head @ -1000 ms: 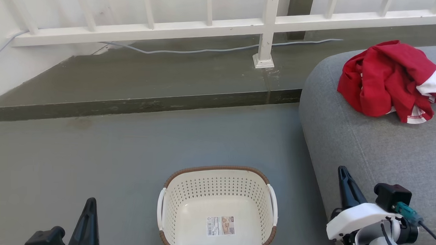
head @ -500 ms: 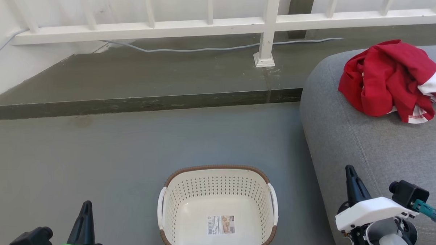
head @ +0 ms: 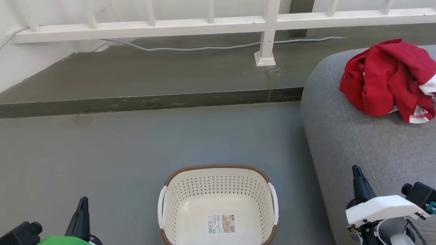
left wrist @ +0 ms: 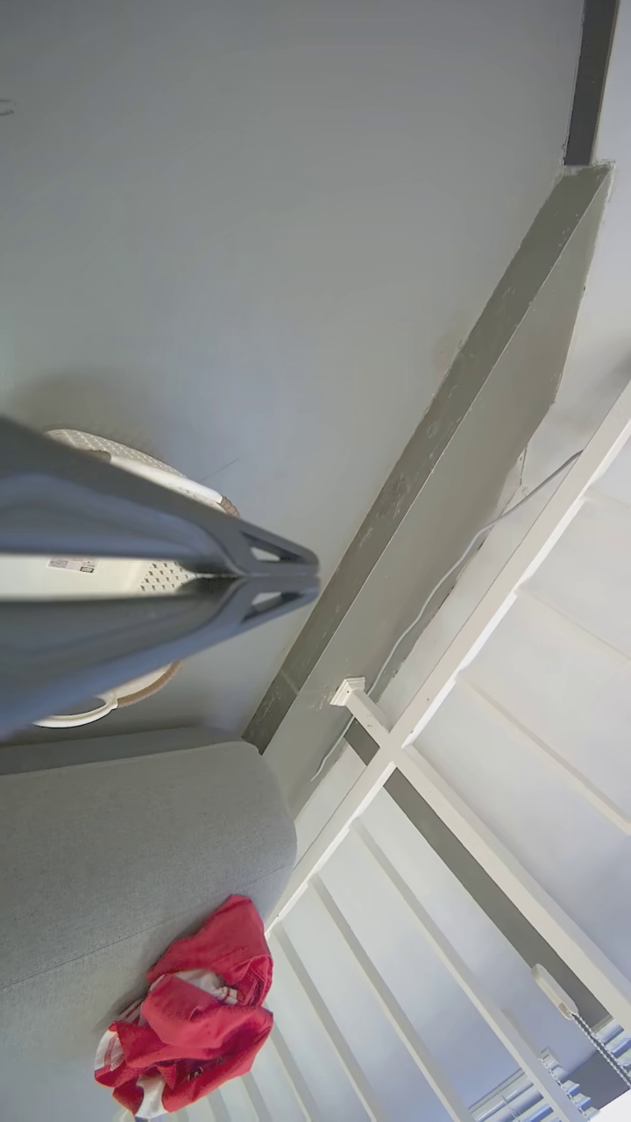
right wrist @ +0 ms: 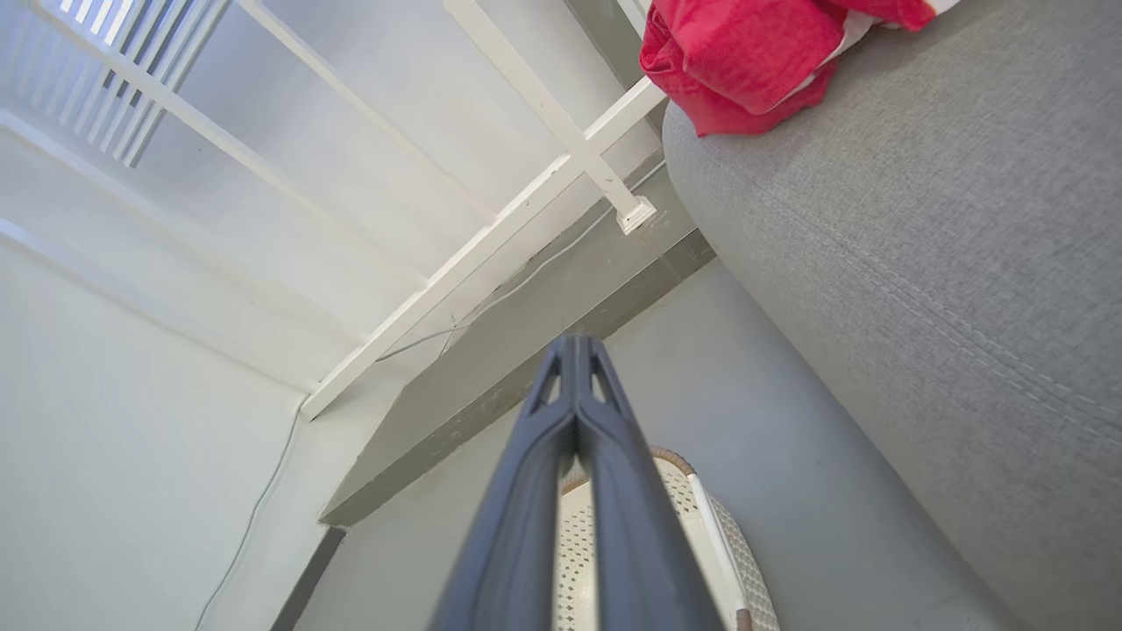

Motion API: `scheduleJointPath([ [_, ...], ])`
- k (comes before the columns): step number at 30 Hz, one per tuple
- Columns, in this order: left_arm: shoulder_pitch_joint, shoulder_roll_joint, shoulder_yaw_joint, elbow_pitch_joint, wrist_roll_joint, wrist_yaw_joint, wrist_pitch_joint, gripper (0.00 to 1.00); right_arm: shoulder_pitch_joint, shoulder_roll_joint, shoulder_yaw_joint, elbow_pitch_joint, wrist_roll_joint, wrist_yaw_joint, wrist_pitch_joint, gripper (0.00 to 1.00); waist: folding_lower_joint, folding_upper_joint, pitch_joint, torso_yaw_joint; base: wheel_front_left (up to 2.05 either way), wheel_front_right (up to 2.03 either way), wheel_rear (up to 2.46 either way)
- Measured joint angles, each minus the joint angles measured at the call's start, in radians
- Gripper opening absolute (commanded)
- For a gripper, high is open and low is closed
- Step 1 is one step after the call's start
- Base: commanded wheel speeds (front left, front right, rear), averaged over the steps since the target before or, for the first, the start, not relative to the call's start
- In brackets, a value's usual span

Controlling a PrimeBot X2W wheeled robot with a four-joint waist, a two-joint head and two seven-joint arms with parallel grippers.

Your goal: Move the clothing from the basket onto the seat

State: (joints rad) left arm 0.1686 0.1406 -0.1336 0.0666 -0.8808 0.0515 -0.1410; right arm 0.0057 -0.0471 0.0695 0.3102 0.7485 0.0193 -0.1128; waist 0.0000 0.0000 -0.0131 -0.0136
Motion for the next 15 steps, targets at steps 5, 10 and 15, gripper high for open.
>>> scheduleJointPath([
  [5,-0.010,-0.002,0.007,0.018,-0.063,-0.015,0.018,0.00,-0.004,0.002,-0.015,-0.003,0.066,0.007,0.021,0.00,0.0000,0.0000,0.001,0.001,0.00,0.00,0.00],
  [10,-0.029,-0.004,0.016,0.026,-0.121,-0.026,0.028,0.00,-0.012,0.002,-0.032,-0.003,0.131,0.016,0.036,0.00,0.0000,0.0000,0.003,0.002,0.00,0.00,0.00],
  [15,-0.046,-0.007,0.032,0.045,-0.184,-0.036,0.045,0.00,-0.019,0.004,-0.047,-0.007,0.198,0.024,0.054,0.00,0.0000,0.0000,0.004,0.003,0.00,0.00,0.00],
])
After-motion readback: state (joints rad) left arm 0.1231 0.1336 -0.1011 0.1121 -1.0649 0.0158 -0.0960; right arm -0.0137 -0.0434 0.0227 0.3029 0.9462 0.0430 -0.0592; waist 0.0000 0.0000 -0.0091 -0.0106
